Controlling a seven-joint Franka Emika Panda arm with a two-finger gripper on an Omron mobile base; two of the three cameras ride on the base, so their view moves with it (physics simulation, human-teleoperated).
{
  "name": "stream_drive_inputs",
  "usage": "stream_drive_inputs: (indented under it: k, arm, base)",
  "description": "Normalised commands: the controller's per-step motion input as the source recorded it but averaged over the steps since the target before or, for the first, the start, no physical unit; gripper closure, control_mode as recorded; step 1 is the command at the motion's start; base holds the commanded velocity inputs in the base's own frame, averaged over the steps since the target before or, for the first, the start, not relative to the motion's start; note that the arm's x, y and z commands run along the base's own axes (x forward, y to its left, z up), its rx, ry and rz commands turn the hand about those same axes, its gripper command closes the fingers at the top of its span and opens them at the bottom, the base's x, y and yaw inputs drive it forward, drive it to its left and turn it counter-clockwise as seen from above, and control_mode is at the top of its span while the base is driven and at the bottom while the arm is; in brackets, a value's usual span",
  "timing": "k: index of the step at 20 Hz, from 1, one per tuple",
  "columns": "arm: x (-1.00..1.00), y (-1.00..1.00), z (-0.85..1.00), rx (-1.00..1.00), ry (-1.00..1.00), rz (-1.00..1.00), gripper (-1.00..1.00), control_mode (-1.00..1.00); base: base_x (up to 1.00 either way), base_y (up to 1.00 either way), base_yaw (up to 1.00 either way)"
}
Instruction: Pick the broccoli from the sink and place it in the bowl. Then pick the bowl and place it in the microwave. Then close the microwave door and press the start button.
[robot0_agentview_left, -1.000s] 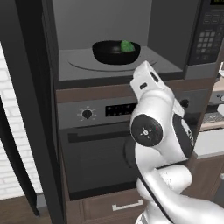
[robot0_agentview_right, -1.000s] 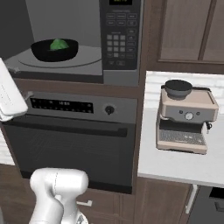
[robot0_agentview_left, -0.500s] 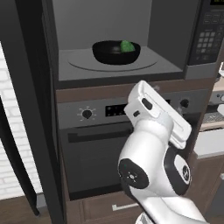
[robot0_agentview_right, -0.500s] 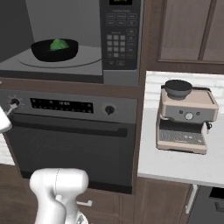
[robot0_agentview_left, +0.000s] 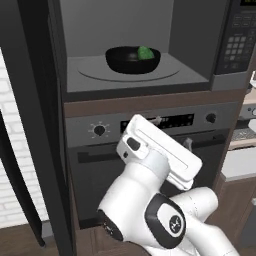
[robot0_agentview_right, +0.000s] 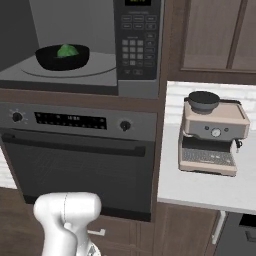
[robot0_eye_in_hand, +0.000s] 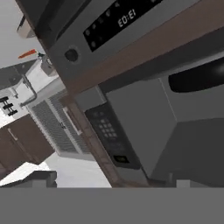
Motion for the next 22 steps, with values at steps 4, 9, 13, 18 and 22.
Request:
stream_drive_inputs:
  k: [4, 9, 13, 18, 22]
  arm:
    - [0.01, 0.59, -0.43, -0.34, -0.01, -0.19, -1.0, -1.0]
    - [0.0, 0.7, -0.28, -0.39, -0.07, -0.13, -1.0, -1.0]
    - [0.02, 0.66, -0.24, -0.33, -0.09, -0.11, -1.0, -1.0]
    - [0.09, 0.78, -0.06, -0.23, -0.05, -0.11, -1.0, -1.0]
    - [0.09, 0.75, -0.06, -0.2, 0.0, -0.14, -1.0, -1.0]
  base:
    - [0.0, 0.0, 0.0]
    - [0.0, 0.0, 0.0]
    - [0.0, 0.0, 0.0]
    - [0.0, 0.0, 0.0]
    - [0.0, 0.0, 0.0]
